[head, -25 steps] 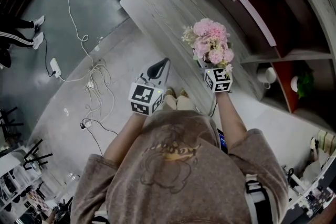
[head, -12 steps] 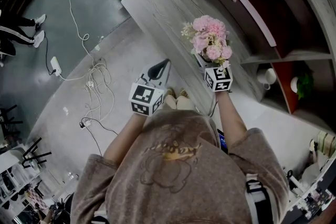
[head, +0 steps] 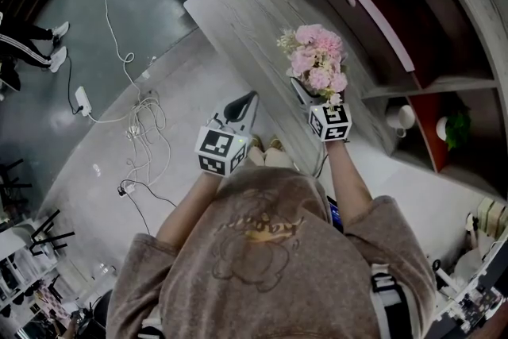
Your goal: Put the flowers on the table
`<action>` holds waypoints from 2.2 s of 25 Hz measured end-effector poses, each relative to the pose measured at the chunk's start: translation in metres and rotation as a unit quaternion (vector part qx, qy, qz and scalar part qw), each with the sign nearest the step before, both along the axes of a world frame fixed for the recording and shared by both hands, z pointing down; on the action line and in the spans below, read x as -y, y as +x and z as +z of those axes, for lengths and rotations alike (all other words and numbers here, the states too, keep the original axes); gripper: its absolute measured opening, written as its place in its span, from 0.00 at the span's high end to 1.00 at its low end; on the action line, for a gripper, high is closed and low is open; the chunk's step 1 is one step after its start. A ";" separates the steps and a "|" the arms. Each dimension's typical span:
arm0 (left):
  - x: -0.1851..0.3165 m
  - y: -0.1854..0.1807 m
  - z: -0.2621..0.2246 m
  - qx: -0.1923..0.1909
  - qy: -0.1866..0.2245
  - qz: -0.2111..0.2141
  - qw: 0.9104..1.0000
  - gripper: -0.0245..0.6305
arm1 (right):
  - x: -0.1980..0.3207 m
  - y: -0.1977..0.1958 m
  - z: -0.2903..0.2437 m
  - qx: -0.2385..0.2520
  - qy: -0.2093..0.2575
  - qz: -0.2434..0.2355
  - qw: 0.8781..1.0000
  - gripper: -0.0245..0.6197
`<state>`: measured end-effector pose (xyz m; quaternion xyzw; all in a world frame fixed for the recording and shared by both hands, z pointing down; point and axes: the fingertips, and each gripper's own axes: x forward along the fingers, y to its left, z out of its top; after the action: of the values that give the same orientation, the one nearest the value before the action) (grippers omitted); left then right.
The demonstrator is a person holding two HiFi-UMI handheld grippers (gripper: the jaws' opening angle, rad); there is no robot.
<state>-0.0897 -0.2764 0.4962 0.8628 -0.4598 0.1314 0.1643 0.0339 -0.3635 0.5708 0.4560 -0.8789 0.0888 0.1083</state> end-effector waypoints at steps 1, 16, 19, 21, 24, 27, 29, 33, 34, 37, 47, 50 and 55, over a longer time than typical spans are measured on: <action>0.000 0.000 -0.001 -0.001 0.001 0.000 1.000 0.94 | -0.001 0.001 -0.001 0.000 0.000 0.001 1.000 0.37; 0.000 0.013 -0.010 -0.039 0.013 0.029 0.999 0.94 | -0.041 0.031 -0.049 0.020 0.011 0.052 0.998 0.37; -0.001 0.018 -0.014 -0.048 0.018 0.041 0.998 0.93 | -0.054 0.040 -0.062 0.031 0.012 0.070 0.997 0.37; -0.001 0.022 -0.018 -0.054 0.020 0.050 0.997 0.93 | -0.064 0.046 -0.072 0.038 0.012 0.081 0.996 0.37; 0.000 0.029 -0.023 -0.062 0.023 0.063 0.996 0.93 | -0.081 0.054 -0.087 0.047 0.012 0.092 0.995 0.37; 0.000 0.033 -0.028 -0.065 0.028 0.074 0.995 0.93 | -0.099 0.059 -0.100 0.059 0.013 0.100 0.993 0.37; 0.000 0.036 -0.032 -0.064 0.031 0.081 0.994 0.93 | -0.110 0.063 -0.108 0.068 0.015 0.105 0.992 0.39; 0.000 0.041 -0.041 -0.062 0.042 0.093 0.993 0.93 | -0.128 0.065 -0.122 0.083 0.017 0.100 0.991 0.57; 0.000 0.041 -0.043 -0.062 0.044 0.094 0.993 0.93 | -0.132 0.065 -0.124 0.084 0.020 0.101 0.991 0.58; -0.004 0.041 -0.049 -0.061 0.051 0.098 0.992 0.94 | -0.140 0.064 -0.132 0.084 0.035 0.110 0.990 0.72; -0.010 0.024 -0.055 -0.069 0.071 0.086 0.991 0.94 | -0.151 0.058 -0.140 0.074 0.068 0.140 0.985 0.96; -0.012 0.019 -0.053 -0.071 0.079 0.086 0.991 0.94 | -0.151 0.061 -0.129 0.067 0.058 0.156 0.984 0.96; -0.010 0.008 -0.045 -0.071 0.079 0.072 0.992 0.94 | -0.151 0.064 -0.113 0.060 0.043 0.167 0.983 0.96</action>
<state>-0.0818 -0.2664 0.4511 0.9110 -0.3926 0.0442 0.1182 0.0978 -0.2121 0.4583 0.5940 -0.7985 0.0955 0.0191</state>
